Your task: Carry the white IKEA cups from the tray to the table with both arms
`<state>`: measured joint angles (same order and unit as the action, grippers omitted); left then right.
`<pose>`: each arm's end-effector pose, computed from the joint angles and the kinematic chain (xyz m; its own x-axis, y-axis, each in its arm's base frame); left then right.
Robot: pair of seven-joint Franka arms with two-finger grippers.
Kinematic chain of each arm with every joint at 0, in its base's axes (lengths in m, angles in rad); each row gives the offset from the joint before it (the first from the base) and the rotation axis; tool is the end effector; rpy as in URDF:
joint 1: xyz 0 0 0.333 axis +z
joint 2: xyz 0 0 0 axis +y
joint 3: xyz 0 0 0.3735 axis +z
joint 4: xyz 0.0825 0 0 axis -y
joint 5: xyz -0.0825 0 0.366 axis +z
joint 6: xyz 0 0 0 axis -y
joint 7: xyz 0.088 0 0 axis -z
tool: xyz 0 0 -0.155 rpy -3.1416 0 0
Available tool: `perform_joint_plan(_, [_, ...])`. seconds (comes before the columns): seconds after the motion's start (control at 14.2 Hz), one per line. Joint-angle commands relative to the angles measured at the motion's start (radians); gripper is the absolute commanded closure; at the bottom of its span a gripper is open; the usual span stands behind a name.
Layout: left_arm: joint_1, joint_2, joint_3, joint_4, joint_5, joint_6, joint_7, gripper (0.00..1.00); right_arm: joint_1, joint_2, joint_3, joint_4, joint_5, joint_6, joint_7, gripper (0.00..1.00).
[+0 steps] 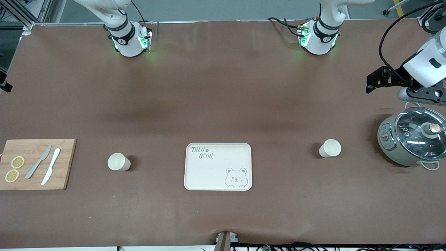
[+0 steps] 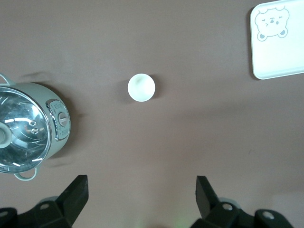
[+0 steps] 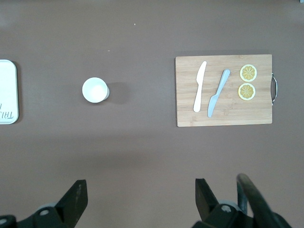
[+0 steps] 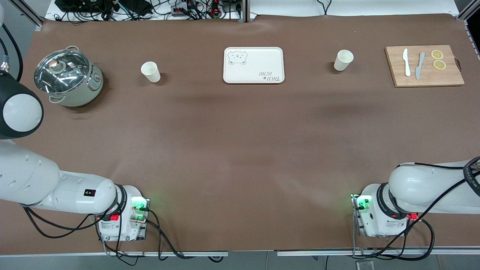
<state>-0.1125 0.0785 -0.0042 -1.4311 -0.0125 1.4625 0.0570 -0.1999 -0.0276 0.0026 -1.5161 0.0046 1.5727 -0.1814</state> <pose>0.5484 -0.0662 0.6447 0.9837 -0.1740 -0.0463 -0.1735 -0.9847 0.0155 0.5207 -0.1033 0.6739 0.9964 -0.0152 0.0835 -0.0162 -0.9998 0.0107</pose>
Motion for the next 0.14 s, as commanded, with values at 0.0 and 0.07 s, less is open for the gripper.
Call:
perform_joint_plan(0.0, [0.004, -0.006, 0.0, 0.004, 0.02, -0.014, 0.017, 0.0, -0.018, 0.0, 0.014, 0.01, -0.011, -0.008, 0.007, 0.0])
perform_joint_plan(0.07, [0.002, -0.006, -0.002, 0.004, 0.02, -0.014, 0.011, 0.0, -0.018, 0.0, 0.014, 0.01, -0.011, -0.007, 0.008, 0.0])
